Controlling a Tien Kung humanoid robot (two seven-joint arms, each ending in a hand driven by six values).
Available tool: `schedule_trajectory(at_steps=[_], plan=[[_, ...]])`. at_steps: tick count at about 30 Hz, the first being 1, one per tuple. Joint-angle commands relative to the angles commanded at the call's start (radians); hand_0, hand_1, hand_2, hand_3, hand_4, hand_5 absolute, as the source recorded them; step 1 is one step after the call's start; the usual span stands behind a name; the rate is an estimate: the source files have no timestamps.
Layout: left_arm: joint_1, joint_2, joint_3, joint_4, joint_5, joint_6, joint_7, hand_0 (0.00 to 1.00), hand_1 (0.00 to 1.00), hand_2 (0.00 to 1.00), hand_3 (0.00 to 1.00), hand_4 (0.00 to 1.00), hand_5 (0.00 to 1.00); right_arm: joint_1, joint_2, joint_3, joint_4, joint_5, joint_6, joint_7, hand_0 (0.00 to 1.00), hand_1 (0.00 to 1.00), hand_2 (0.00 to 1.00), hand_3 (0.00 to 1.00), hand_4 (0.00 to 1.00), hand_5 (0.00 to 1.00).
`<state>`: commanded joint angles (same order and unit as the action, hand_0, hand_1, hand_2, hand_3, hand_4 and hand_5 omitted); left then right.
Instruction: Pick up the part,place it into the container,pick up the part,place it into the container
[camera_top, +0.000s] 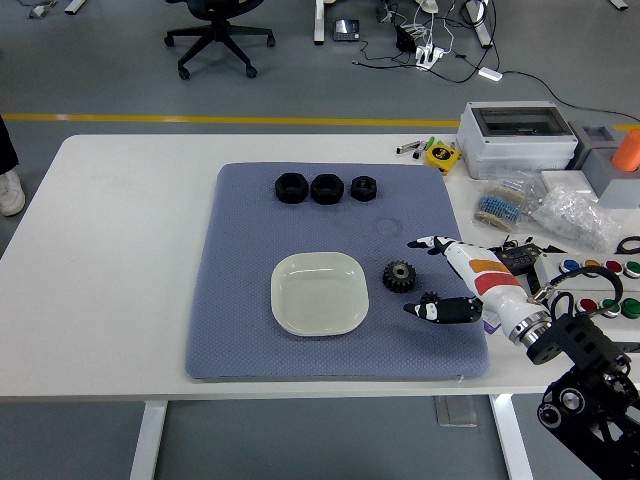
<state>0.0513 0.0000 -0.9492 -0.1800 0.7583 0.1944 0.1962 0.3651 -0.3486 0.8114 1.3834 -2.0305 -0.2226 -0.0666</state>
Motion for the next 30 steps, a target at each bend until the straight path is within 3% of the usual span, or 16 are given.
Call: schedule_trajectory(at_steps=[5,14,15,20,22,30], plan=[[0.000,0.000,0.021,0.000,-0.019,0.000,-0.005,0.481,0.567,0.593,0.474,0.998,0.706,0.025,-0.016,-0.031,-0.010,-0.100,0.040,-0.004,0.699,0.700,0.737,0.764,0.951,0.139],[-0.001,0.000,0.044,0.000,-0.033,-0.003,-0.009,0.472,0.564,0.592,0.476,0.998,0.707,0.072,-0.024,-0.076,-0.061,-0.053,0.055,-0.013,0.674,0.682,0.724,0.736,0.910,0.135],[-0.002,0.000,0.050,0.000,-0.037,-0.003,-0.010,0.459,0.561,0.591,0.477,0.998,0.708,0.077,-0.025,-0.079,-0.065,-0.046,0.060,-0.014,0.633,0.666,0.710,0.674,0.848,0.173],[-0.002,0.000,0.057,0.000,-0.042,-0.001,-0.016,0.459,0.561,0.591,0.477,0.998,0.708,0.103,-0.034,-0.098,-0.080,-0.021,0.091,-0.011,0.633,0.666,0.710,0.674,0.848,0.173],[-0.001,0.000,0.055,0.000,-0.040,0.000,-0.017,0.449,0.557,0.588,0.475,0.998,0.713,0.112,-0.035,-0.103,-0.093,-0.017,0.104,-0.013,0.610,0.650,0.701,0.619,0.797,0.189],[0.003,0.000,0.041,0.000,-0.018,-0.001,-0.017,0.444,0.556,0.589,0.476,0.998,0.718,0.130,-0.036,-0.118,-0.130,-0.008,0.117,-0.018,0.596,0.642,0.665,0.580,0.744,0.224]])
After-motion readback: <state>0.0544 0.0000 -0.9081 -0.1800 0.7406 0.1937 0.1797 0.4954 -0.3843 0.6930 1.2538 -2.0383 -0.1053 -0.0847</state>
